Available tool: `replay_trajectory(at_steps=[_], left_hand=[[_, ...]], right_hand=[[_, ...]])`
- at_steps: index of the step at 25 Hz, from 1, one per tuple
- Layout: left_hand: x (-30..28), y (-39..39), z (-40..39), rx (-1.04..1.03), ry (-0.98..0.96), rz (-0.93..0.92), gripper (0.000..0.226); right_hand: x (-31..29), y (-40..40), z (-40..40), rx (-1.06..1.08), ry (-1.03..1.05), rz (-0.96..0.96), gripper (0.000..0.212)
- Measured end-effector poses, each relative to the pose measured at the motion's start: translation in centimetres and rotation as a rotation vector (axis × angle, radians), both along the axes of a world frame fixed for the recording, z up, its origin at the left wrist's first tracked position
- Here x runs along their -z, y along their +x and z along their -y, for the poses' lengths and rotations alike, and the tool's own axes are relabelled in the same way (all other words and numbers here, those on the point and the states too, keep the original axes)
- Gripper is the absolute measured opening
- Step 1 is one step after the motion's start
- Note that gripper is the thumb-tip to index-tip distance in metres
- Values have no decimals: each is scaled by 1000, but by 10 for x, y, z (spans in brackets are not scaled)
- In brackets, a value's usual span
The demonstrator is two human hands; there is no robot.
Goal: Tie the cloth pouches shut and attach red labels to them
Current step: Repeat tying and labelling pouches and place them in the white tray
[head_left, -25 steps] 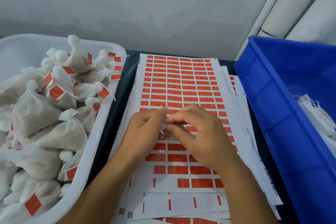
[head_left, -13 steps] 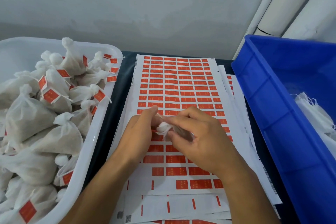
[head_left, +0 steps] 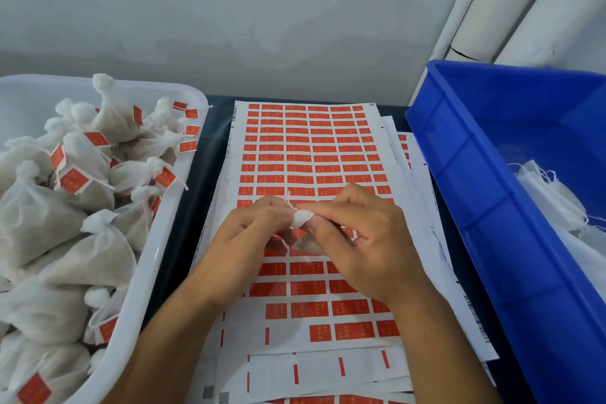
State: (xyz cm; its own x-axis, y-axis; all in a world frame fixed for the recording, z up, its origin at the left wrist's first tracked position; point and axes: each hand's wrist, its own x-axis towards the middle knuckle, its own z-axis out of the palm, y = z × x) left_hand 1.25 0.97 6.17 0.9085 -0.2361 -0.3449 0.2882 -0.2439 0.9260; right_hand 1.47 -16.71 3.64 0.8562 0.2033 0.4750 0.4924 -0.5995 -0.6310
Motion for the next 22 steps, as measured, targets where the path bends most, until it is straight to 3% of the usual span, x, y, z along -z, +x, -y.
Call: replay_trajectory(at_steps=[2, 8, 13, 18, 22], left_hand=[[-3, 0, 2, -104, -28, 98, 35], [24, 7, -12, -6, -266, 134, 39], [28, 3, -8, -50, -437, 234, 35], [23, -1, 2, -121, -278, 400, 21], [22, -5, 10, -204, -245, 352, 26]], right_hand=[[-1, 0, -1, 15, 21, 22, 25], [-4, -1, -6, -7, 154, 0, 22], [-10, -5, -13, -29, 328, -117, 21], [-11, -5, -14, 30, 390, -168, 22], [-8, -5, -15, 70, 374, -202, 16]])
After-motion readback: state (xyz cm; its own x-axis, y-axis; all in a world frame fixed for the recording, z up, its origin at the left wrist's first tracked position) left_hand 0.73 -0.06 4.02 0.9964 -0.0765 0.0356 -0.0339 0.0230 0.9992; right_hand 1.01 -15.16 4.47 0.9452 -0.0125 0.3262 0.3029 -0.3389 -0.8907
